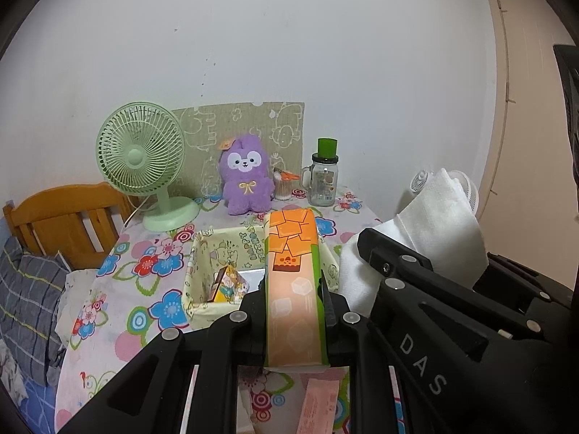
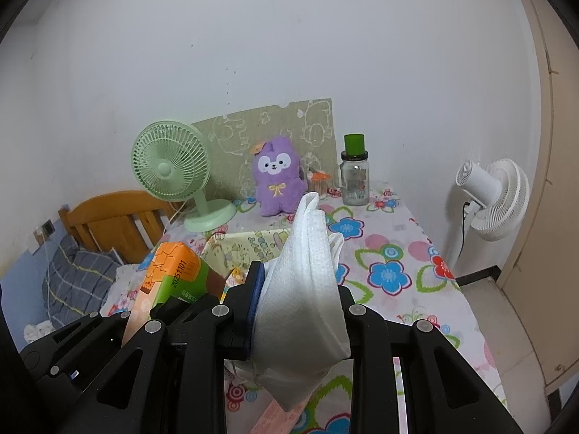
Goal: Organize soft objects
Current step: 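Carry tissue pack with left tool while right carries white cloth over box, then lower tissue pack into box with left tool while right holds white cloth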
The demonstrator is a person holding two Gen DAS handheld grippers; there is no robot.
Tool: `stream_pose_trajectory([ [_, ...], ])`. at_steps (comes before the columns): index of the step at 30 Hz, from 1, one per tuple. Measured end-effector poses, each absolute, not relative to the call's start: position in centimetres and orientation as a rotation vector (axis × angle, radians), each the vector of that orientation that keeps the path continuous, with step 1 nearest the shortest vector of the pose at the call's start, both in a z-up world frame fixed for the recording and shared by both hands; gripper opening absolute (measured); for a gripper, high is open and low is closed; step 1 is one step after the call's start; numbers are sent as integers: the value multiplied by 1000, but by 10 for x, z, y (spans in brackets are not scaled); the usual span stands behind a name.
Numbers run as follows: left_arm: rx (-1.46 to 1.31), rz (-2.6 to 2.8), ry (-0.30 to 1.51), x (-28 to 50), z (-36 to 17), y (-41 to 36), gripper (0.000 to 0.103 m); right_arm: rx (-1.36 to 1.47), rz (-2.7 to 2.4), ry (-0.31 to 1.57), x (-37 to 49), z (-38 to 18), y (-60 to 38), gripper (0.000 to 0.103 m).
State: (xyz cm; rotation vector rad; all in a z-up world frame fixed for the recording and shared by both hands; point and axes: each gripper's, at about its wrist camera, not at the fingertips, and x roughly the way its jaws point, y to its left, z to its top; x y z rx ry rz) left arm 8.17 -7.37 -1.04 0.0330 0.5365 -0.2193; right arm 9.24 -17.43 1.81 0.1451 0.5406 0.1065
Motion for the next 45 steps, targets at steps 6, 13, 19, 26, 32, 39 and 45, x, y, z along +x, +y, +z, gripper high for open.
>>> stream_pose_trajectory([
  [6,34,-210,543,101,-13,-71,17,147,109,553,115,16,-173,31],
  [13,35,-192,542,123,-13,-67,17,146,121,554,138,14,-168,31],
  [19,35,-185,548,143,-15,-64,17,155,125,560,160,11,-164,31],
  [26,32,-176,572,170,-24,-57,17,151,128,585,188,2,-155,31],
  [32,35,-170,588,191,-34,-55,17,164,138,595,211,-7,-154,31],
  [39,34,-172,630,216,-53,-53,19,158,132,627,235,-20,-154,31],
  [45,41,-163,664,230,-67,-52,29,164,136,665,252,-35,-153,31],
])
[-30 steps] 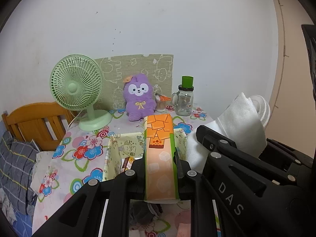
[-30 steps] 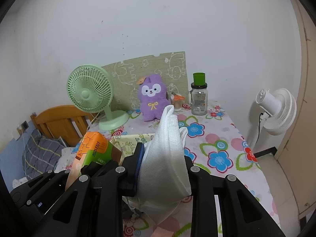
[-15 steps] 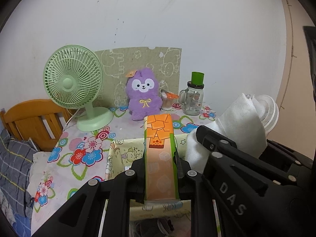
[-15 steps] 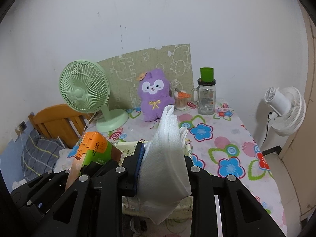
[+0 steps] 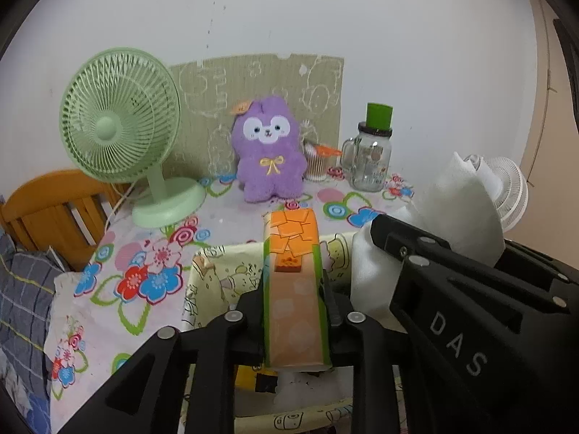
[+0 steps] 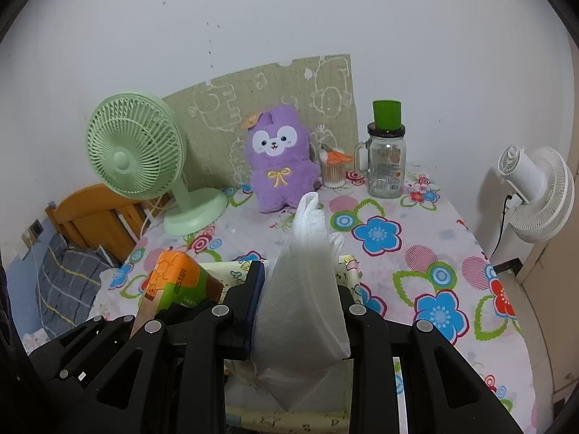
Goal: Organize soft objects
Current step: 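Lower tissue pack into box with left tool while right holds white cloth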
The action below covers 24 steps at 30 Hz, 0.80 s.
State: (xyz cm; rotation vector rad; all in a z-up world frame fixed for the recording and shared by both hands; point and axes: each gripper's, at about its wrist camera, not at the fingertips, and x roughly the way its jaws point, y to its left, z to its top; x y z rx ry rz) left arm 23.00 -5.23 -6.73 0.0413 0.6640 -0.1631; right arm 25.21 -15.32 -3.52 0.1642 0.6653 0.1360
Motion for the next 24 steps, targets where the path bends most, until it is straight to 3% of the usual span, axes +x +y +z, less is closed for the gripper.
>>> stream_pose_trajectory([
  [5,43,-144,682,235,-75,-49,41,154,143,684,261,-45,-148,31],
  [10,67,-146,726,236,-85,-46,61,163,158,699,266,-53,-144,31],
  [16,99,-139,721,229,-88,-45,76,155,174,713,270,-62,-135,30],
  [22,104,-135,719,226,-89,-43,83,152,200,723,270,-66,-130,31],
  [24,108,-128,723,226,-90,-43,83,140,194,725,269,-67,-129,36],
])
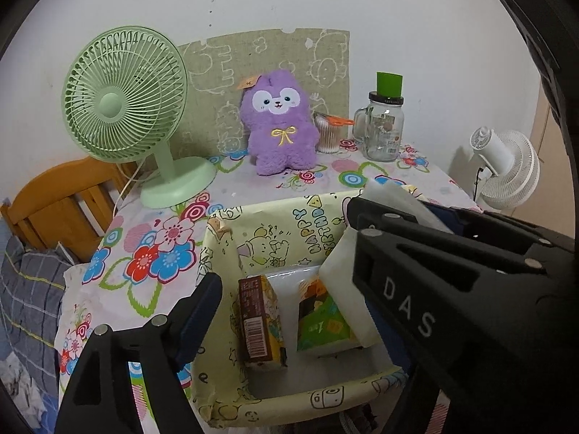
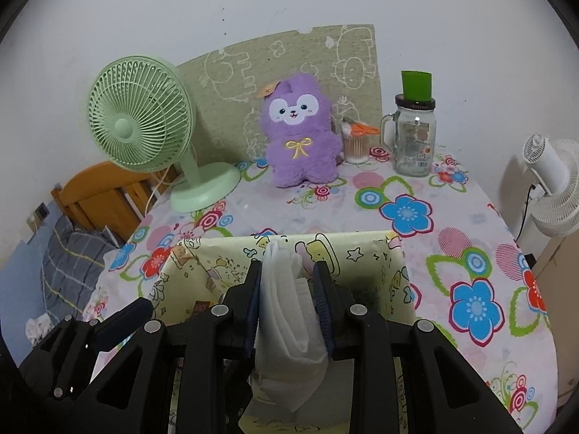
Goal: Organize soft objects
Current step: 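Lower tissue pack into box with left tool while right holds white cloth, then open the right tool to drop the white cloth into the fabric box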
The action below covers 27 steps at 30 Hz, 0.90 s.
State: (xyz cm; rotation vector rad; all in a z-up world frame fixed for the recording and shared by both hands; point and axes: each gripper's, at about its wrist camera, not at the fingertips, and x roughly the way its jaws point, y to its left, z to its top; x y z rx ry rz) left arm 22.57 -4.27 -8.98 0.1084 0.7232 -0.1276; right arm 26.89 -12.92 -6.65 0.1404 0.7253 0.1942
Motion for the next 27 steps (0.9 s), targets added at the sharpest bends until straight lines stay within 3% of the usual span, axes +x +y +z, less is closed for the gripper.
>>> stream_pose_trajectory([
  [2,107,-120,730,225,-90,-42,83,143,194,729,268,-68,-129,52],
  [9,102,-114,725,220,-89,-42,87,91,147,710,257,-64,-128,71],
  [11,104,-110,719,217,-88,-43,88,79,132,699,253,-62,-129,83],
  [16,84,-105,702,208,-82,-41,89,72,132,678,240,-54,-134,90],
  [27,79,-106,643,179,-62,-40,96,57,120,634,205,-36,-136,92],
])
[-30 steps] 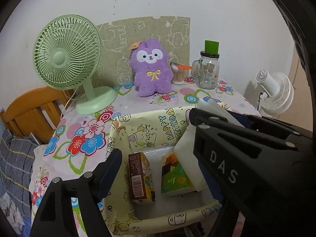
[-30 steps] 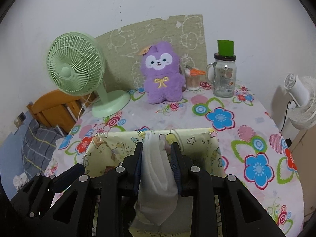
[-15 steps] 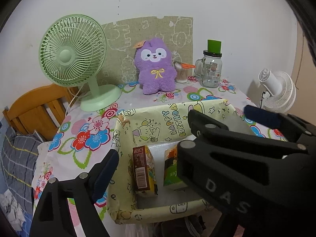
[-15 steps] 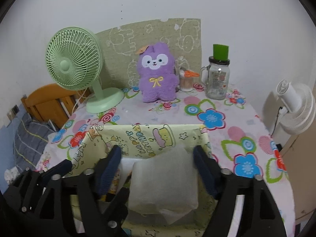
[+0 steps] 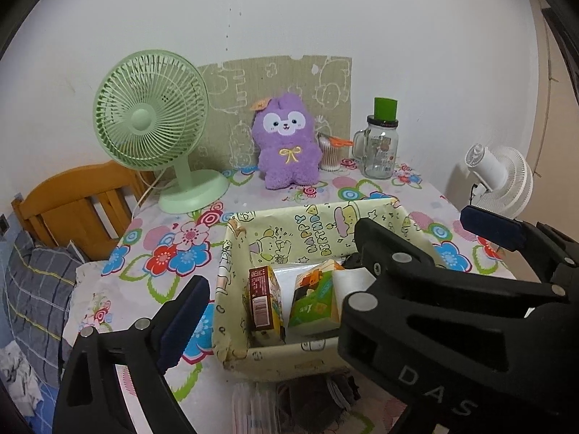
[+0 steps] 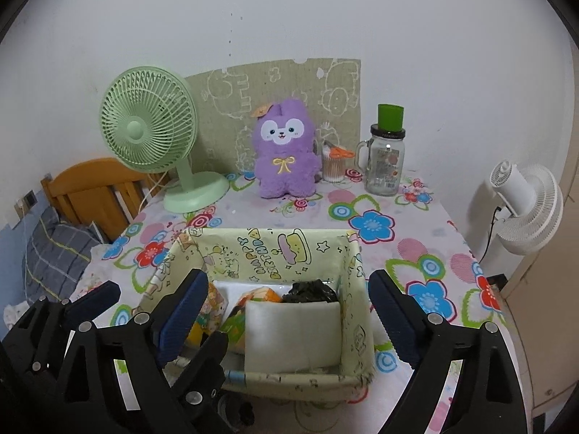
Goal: Organize soft objects
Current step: 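Open the right tool to drop the white cloth into the fabric box, then withdraw both open tools from the box toward the items on the table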
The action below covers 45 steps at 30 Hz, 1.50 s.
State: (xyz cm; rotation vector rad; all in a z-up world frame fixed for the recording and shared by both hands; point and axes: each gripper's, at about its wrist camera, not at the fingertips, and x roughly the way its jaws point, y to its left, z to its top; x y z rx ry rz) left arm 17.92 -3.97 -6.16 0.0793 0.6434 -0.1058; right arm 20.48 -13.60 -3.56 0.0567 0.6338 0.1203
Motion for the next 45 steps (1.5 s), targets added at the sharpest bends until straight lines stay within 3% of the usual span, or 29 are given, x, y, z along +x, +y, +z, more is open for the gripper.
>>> stream_pose_trajectory([
  [14,80,-103,565,134,-37,-42,103,39,100,560,151,-8,-143,96],
  [25,71,-110,543,105,-29,-44,103,57,91,537,115,1,-150,96],
  [45,45,-78,571,69,-53,-37,103,62,100,579,79,-24,-143,96],
])
